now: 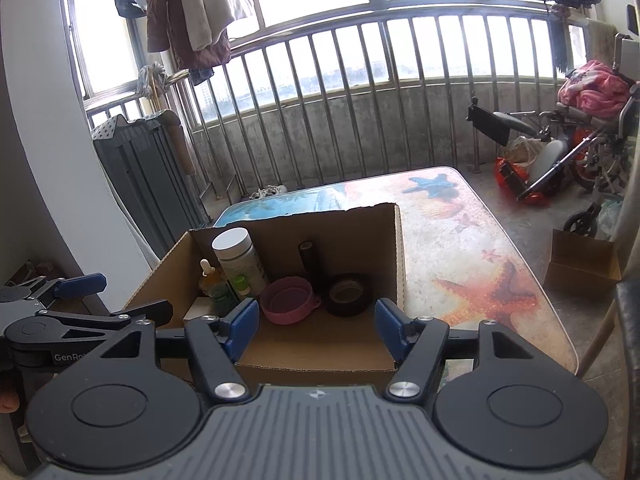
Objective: Organize rigid objects
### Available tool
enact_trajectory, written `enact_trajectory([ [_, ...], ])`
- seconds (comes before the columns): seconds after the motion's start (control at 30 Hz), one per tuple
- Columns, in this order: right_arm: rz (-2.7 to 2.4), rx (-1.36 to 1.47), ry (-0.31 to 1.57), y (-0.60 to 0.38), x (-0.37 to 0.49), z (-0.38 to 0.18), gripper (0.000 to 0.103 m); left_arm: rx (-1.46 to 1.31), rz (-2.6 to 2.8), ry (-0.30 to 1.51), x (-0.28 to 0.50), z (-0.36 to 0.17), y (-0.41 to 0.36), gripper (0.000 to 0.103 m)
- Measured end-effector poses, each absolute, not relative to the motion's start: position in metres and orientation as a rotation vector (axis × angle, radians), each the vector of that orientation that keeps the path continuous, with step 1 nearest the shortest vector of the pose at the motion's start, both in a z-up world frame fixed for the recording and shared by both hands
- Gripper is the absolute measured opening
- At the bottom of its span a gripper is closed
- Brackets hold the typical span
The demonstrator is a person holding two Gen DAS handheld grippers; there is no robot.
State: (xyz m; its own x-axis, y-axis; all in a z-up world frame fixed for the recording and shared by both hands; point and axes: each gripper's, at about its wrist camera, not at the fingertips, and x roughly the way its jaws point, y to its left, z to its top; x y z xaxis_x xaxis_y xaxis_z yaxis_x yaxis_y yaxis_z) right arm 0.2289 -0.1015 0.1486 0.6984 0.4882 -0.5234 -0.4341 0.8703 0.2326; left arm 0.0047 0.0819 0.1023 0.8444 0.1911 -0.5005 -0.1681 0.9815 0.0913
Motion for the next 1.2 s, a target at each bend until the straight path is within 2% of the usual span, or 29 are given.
enact_trajectory([
  [1.2,0.483,0.092,0.588,-0.107,0.216,0.137,0.071,0.123,0.225,0.507,-0.014,0.082,0.074,0.103],
])
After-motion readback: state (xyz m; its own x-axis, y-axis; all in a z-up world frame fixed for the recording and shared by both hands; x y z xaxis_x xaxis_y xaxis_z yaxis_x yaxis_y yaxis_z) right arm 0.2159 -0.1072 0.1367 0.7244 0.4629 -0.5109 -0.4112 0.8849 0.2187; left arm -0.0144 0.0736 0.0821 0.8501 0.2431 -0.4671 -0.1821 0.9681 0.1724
